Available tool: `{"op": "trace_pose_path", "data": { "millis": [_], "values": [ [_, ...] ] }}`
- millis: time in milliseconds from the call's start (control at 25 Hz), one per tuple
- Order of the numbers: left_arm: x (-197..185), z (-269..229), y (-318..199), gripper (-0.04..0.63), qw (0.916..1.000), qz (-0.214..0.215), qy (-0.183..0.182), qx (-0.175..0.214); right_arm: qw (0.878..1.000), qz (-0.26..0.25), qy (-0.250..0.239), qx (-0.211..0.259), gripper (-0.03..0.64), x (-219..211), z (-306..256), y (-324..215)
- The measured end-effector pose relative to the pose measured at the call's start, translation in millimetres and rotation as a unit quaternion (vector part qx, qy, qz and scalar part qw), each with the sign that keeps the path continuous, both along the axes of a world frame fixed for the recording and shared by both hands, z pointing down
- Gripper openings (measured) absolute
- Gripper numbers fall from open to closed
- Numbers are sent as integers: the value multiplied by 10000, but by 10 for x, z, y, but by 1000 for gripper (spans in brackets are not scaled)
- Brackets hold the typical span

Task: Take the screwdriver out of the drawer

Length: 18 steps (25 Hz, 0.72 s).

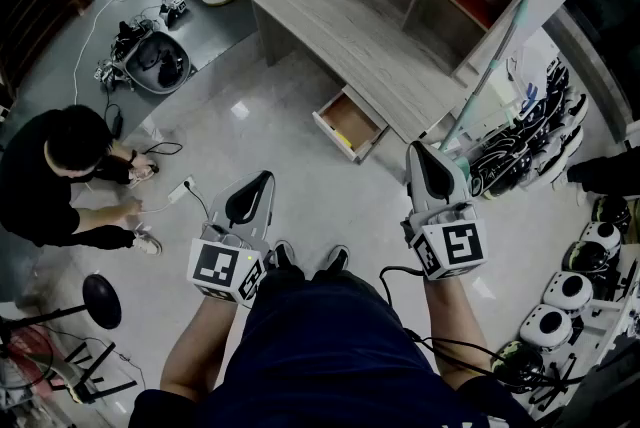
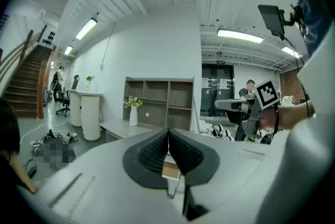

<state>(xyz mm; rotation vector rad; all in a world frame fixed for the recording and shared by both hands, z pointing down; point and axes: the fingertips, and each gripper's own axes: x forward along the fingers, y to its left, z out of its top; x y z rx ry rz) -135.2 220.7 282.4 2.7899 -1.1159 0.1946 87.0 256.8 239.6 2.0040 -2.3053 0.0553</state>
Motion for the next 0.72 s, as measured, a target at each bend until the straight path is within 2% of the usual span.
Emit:
{"op": "trace_pose_path", "data": {
  "millis": [280, 520, 720],
  "values": [
    [239, -18, 142, 5, 9999, -105, -24, 17, 9999, -75, -67, -62, 6, 274, 62, 87],
    [342, 92, 243, 5, 9997, -157, -150, -84, 9985, -25, -455, -309, 6, 472, 294, 6],
    [337, 131, 92, 5, 9994, -270, -156, -178, 9980, -89, -449, -430, 6, 499, 378, -131]
  ]
}}
